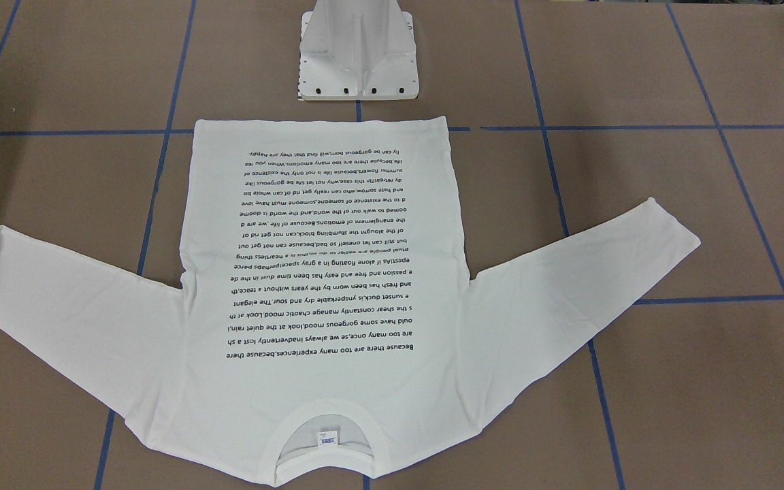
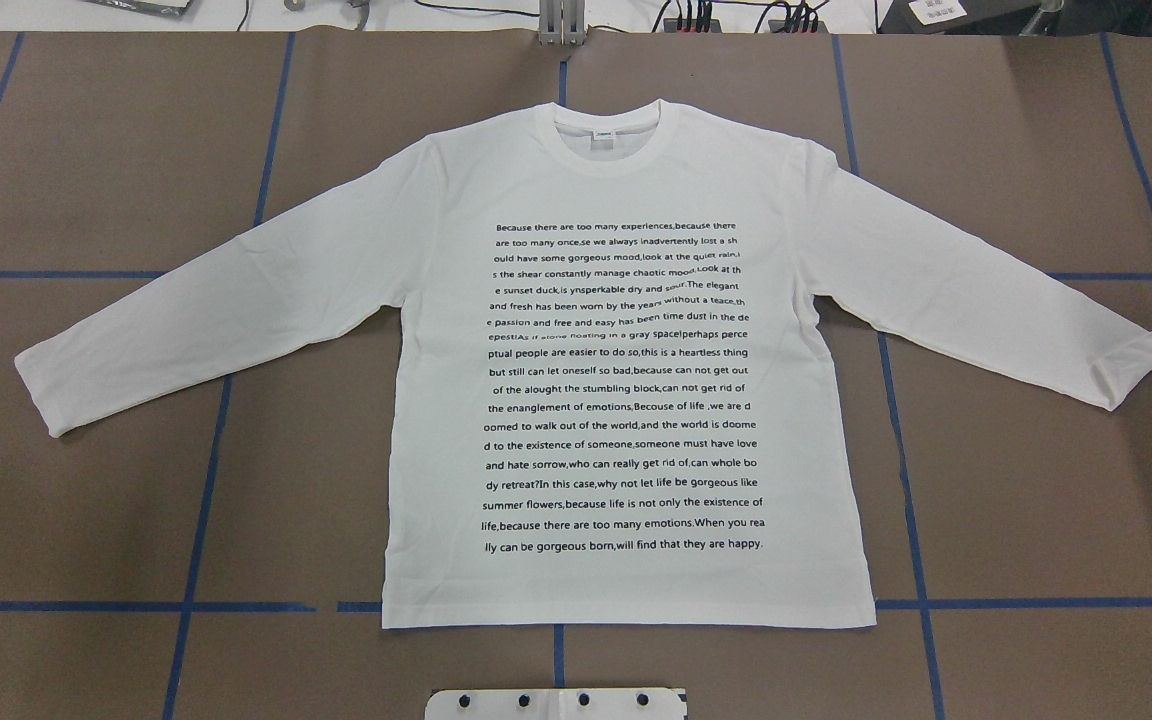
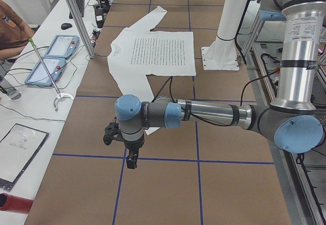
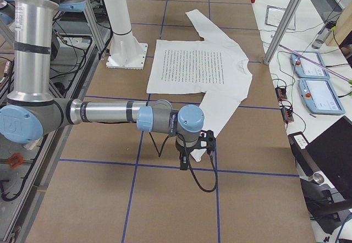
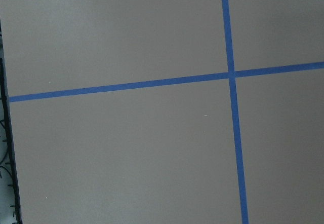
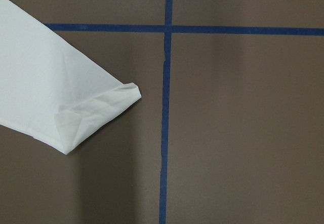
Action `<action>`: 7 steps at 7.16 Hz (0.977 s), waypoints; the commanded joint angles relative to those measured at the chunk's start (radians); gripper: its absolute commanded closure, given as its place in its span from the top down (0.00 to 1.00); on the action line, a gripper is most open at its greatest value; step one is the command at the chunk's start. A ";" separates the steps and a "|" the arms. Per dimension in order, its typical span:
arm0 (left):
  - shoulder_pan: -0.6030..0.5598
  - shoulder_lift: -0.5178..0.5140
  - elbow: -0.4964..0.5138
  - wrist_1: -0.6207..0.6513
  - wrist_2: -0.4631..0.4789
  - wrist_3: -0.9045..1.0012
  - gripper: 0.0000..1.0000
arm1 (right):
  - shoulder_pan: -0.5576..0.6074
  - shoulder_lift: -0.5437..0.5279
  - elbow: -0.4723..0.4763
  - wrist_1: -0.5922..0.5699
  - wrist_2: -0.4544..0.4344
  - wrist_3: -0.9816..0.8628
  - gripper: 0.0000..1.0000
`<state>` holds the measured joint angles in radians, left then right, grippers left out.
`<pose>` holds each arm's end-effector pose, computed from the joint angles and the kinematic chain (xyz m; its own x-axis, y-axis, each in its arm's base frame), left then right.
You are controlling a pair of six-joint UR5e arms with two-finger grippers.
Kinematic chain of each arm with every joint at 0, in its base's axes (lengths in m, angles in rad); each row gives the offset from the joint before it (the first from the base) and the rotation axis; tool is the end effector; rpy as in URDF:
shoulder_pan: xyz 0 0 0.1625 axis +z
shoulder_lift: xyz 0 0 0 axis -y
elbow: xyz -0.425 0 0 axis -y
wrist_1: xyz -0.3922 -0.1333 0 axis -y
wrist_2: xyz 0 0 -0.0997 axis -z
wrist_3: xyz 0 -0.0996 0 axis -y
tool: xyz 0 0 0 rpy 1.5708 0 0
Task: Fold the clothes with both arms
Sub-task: 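Move the right gripper toward the sleeve cuff nearest it and grasp it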
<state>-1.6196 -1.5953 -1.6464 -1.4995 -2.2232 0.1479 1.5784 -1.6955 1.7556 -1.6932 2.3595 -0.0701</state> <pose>-0.0973 -0.4984 0.6244 0.7930 0.1261 -0.5960 -0.0688 0.9906 0.1179 0.0659 -0.4333 0.6369 0.7032 -0.0205 0.7107 0.0418 0.9990 -0.0125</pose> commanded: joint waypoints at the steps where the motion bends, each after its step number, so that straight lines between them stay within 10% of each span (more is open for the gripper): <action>1: 0.003 -0.006 -0.003 -0.085 -0.006 -0.005 1.00 | -0.004 0.031 0.010 0.001 0.000 0.006 1.00; 4: 0.007 0.003 0.019 -0.227 -0.077 -0.004 1.00 | -0.055 0.099 -0.031 0.013 0.058 0.018 1.00; 7: 0.007 0.009 0.048 -0.369 -0.079 -0.004 1.00 | -0.248 0.085 -0.122 0.383 -0.073 0.278 1.00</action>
<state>-1.6123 -1.5864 -1.6095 -1.8159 -2.3006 0.1434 1.4281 -1.6090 1.6757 -1.4686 2.3758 0.0732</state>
